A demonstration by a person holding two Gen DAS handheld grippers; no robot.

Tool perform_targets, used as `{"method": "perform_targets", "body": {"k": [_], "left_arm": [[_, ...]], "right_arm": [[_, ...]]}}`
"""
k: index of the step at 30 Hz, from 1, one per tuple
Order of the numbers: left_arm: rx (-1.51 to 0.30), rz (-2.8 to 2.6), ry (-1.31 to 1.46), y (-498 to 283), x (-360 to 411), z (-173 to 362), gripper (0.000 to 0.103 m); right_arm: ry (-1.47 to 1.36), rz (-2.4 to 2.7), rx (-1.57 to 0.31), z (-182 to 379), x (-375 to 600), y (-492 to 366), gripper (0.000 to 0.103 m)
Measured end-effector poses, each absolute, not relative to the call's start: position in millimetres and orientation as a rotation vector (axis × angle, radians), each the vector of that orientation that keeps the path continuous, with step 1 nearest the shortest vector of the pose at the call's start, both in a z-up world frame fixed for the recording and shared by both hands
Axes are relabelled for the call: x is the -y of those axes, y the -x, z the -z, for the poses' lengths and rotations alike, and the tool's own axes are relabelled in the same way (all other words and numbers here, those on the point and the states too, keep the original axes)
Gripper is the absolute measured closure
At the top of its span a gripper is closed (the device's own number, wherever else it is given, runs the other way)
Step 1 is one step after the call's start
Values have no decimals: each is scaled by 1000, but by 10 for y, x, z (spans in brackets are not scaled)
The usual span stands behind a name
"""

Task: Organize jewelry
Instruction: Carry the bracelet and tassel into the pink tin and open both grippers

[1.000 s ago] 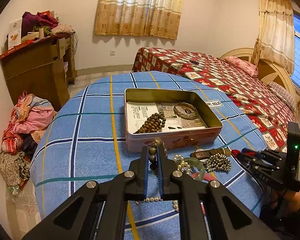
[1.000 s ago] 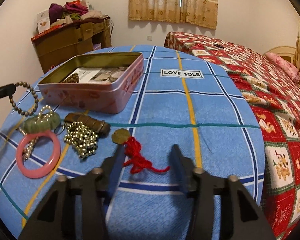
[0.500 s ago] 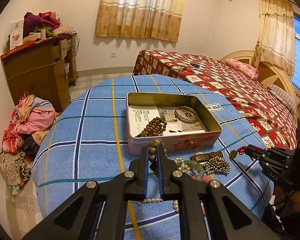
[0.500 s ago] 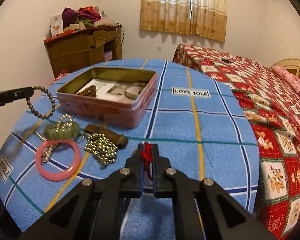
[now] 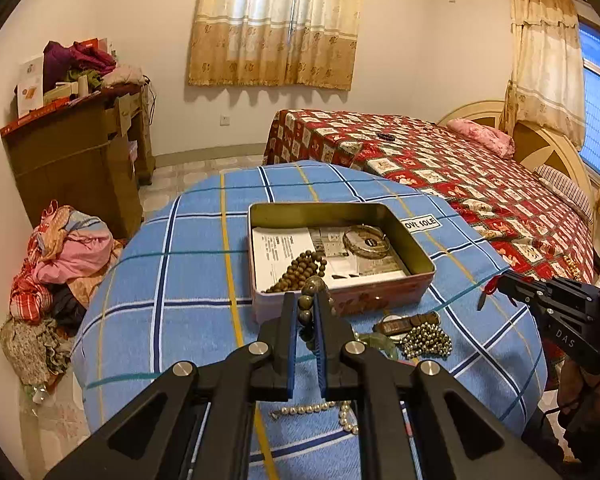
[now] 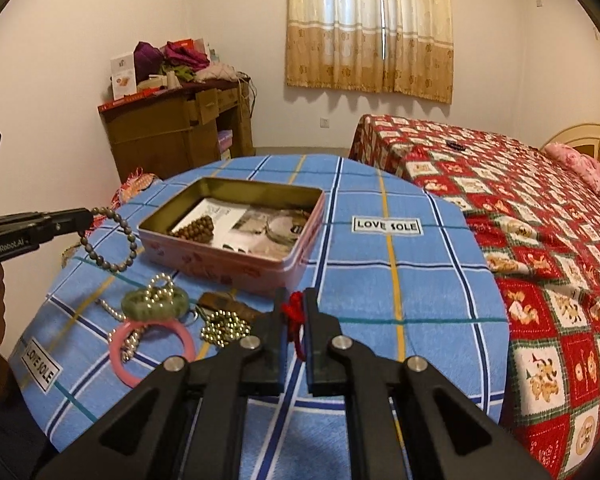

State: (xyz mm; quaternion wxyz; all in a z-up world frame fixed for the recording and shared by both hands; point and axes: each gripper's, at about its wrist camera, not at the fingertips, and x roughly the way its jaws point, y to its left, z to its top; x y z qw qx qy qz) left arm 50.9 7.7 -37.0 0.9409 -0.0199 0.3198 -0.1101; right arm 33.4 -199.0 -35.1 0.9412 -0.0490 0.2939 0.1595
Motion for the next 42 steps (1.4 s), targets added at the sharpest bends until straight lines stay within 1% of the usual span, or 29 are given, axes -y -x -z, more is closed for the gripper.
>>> {"method": "perform_targets", "body": {"k": [7,27,42], "left_arm": [[-636,221,10,-598,-39,233,96],[-629,182,-62,-1042,-21,98,96],[-663,144,-95,-1448,68,203,96]], "right_arm": [[93,-345,-586,264,1960,-434,95],[125,-395,-566,-20,1692,-840,95],[163,-382,-623,150,1470,-1280,95]]}}
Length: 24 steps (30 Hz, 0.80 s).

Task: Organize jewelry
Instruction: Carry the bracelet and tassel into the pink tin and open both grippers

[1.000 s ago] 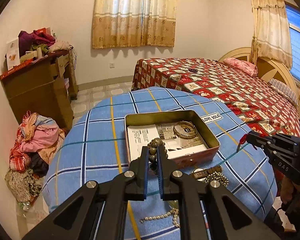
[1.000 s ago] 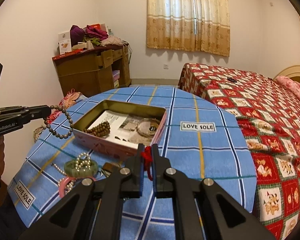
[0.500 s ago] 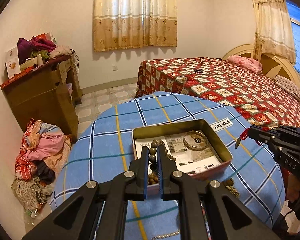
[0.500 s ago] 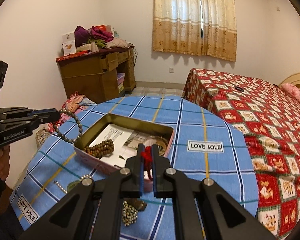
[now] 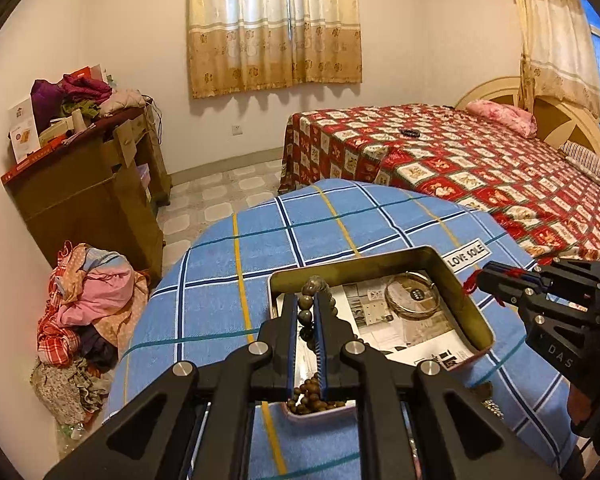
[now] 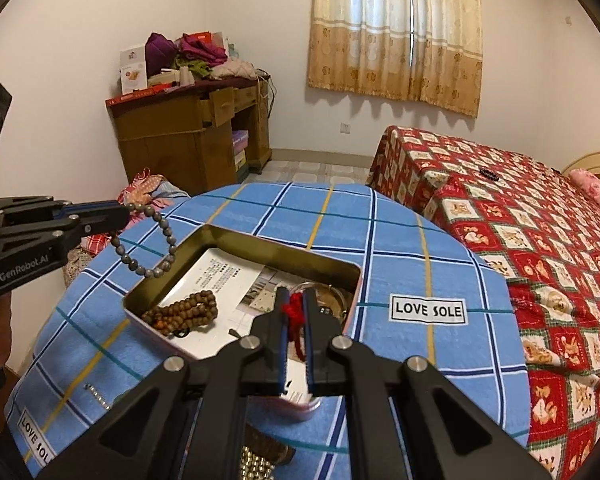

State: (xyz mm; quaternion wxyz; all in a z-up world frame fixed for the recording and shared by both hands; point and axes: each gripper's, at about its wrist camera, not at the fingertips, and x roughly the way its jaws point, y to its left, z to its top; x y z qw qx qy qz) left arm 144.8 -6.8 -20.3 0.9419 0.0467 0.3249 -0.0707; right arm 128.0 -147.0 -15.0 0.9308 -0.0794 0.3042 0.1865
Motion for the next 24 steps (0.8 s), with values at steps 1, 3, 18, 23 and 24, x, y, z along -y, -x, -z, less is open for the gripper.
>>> {"method": "perform_targets", "body": {"k": [1,3,18,23,24], "left_arm": [[-666,142,-101,-1472,78,224,96],[-674,139,-113,-1511,101,263,96],[-735,122,-129,-1761,91,501,96],[-757,114,-133,-1811,89,592,96],[-760,115,-133,-1822,89,603,96]], "right_arm": [[163,-380,-625,162,1460,-1303,95],[166,-377,-637,196,1442,-1372,95],[197,-335,-696,421,1361,-1632,95],[199,-319,-709,462,1356,-1673,95],[200,-318,-711,471,1355,-1676,95]]}}
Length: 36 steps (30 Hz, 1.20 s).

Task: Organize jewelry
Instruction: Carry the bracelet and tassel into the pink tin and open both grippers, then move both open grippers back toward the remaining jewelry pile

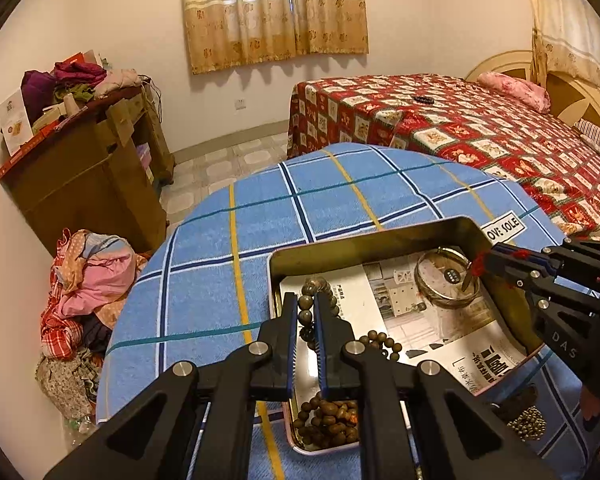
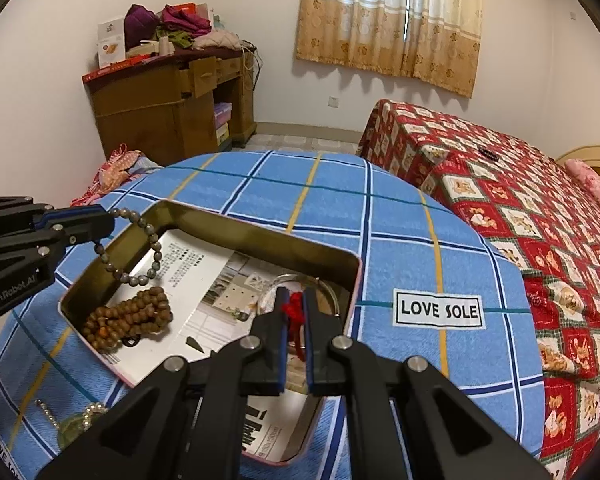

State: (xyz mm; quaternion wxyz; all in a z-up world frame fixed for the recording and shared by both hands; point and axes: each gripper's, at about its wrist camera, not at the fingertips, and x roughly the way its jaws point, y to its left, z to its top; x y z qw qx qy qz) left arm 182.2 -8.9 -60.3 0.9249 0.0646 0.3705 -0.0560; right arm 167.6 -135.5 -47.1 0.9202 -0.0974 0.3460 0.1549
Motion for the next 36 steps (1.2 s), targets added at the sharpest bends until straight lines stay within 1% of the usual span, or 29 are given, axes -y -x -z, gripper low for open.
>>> {"method": "perform_targets", "body": {"k": [15,17,18,19,20,21,22,23,24,25,28,32,36], "left_arm": [[-763,128,-147,-1834,127,667,95],[-753,111,-167,-1820,161,664,94],[-754,109,-169,-1818,167,663,93],[-757,101,-172,-1815,170,664,91],[-759,95,-173,-1806,163,660,83],[-752,95,-173,-1786,165,650,68],[-743,90,-174,-1768,165,640,60],[-730,77,-177,-1744,160,625,44],[-716,66,-176,-1722,153,607,36],[-709,64,-174,-1708,150,595,35],[-715,63,-182,-1696,149,592,35],[-719,46,-183,-1707,127,608,35],[-717,30,-178,-1666,89,608,35]], "right_arm": [[209,-312,-720,535,1328,-1713,92],[208,-312,-719,538,1323,-1701,83],[212,-304,-713,537,1316,-1686,68],[214,-297,-708,534,1315,-1687,52],[213,-285,-696,529,1322,-1669,47],[208,-284,-692,525,1329,-1659,44],[203,-282,-692,525,1338,-1647,44],[202,-277,-693,528,1341,-1638,44],[200,-274,-694,532,1347,-1627,44],[199,-272,-694,536,1353,-1619,43],[187,-256,-690,550,1395,-1585,36],[178,-244,-692,562,1427,-1553,35],[173,-240,-690,550,1445,-1507,32]]}}
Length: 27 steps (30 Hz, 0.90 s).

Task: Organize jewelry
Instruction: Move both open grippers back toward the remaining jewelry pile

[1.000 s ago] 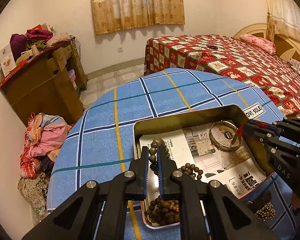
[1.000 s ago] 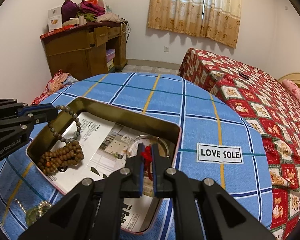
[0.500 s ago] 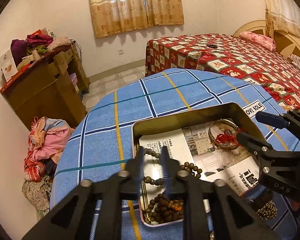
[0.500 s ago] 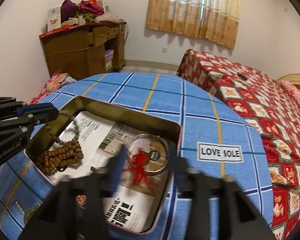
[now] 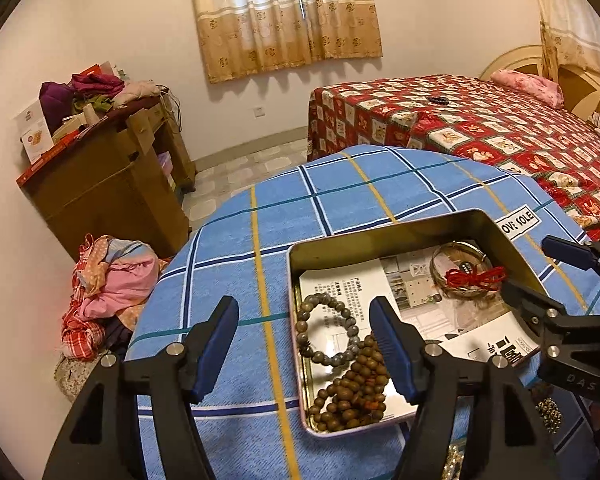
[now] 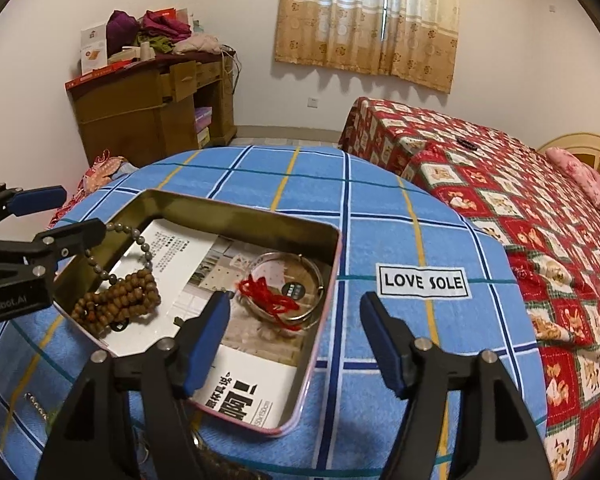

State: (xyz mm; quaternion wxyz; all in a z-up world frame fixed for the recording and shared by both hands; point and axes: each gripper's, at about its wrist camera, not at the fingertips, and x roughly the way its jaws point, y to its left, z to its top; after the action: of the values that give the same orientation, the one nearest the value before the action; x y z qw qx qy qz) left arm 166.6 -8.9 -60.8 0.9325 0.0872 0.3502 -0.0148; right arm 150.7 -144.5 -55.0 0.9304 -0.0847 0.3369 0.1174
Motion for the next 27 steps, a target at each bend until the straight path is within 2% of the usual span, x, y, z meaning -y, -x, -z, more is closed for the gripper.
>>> {"method": "perform_targets", "body": {"k": [12,27], "left_arm": [[-704,8,-96,-1109,-164,592,35],[-752,157,-71,-490,181,747,35]], "right_arm": [[108,-227,-677,503,1706,-1073,25],[66,-204,-726,820,1846,-653,21]]}}
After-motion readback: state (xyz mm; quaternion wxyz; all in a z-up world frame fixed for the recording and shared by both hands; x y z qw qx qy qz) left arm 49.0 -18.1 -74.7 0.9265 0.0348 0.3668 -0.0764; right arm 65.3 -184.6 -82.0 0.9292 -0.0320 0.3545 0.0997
